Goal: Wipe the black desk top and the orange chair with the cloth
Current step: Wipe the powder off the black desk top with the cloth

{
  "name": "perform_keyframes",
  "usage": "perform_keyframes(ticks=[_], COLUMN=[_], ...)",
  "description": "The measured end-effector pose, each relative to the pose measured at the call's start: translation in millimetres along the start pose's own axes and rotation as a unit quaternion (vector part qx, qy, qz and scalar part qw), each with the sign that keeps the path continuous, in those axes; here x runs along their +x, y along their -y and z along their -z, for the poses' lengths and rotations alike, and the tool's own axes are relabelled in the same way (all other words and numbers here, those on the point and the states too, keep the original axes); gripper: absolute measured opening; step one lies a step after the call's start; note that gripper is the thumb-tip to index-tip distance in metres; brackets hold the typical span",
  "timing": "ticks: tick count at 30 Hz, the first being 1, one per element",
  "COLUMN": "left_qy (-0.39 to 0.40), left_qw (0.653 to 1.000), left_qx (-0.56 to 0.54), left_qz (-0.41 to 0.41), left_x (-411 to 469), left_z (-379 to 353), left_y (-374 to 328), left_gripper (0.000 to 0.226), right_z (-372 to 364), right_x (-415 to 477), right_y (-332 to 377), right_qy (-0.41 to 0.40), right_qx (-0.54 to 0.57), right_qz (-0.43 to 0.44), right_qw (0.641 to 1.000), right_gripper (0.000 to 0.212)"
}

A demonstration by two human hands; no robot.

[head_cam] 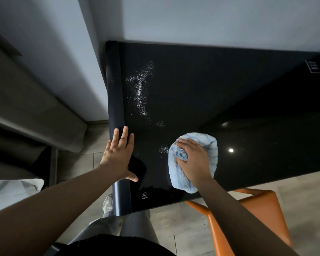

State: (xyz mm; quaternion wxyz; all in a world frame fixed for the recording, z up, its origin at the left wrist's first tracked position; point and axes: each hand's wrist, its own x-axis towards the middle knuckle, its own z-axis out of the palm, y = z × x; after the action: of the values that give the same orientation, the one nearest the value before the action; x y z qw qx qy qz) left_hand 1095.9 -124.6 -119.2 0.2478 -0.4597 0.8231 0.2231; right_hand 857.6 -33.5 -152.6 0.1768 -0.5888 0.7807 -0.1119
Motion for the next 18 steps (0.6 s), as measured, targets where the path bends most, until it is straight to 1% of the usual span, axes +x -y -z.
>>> perform_keyframes(ticks=[8, 14, 18], left_qy=[-0.010, -0.009, -0.008], left_qw=[1.000, 1.000, 1.000], left_qx=[0.017, 0.021, 0.016], left_qz=[-0.003, -0.003, -0.005], left_x=[1, 2, 3], left_z=[-1, -3, -2], left_y=[-2, 0, 0], left_gripper=[0.148, 0.150, 0.149], right_z=[-7, -11, -16], right_x=[-40, -62, -73], right_y=[-2, -3, -6], right_qy=[-0.010, -0.023, -0.023], right_qx=[-0.004, 0.011, -0.003], right_qz=[-0.025, -0.030, -0.036], right_qw=[1.000, 0.999, 0.999], right_gripper=[0.045, 0.042, 0.043])
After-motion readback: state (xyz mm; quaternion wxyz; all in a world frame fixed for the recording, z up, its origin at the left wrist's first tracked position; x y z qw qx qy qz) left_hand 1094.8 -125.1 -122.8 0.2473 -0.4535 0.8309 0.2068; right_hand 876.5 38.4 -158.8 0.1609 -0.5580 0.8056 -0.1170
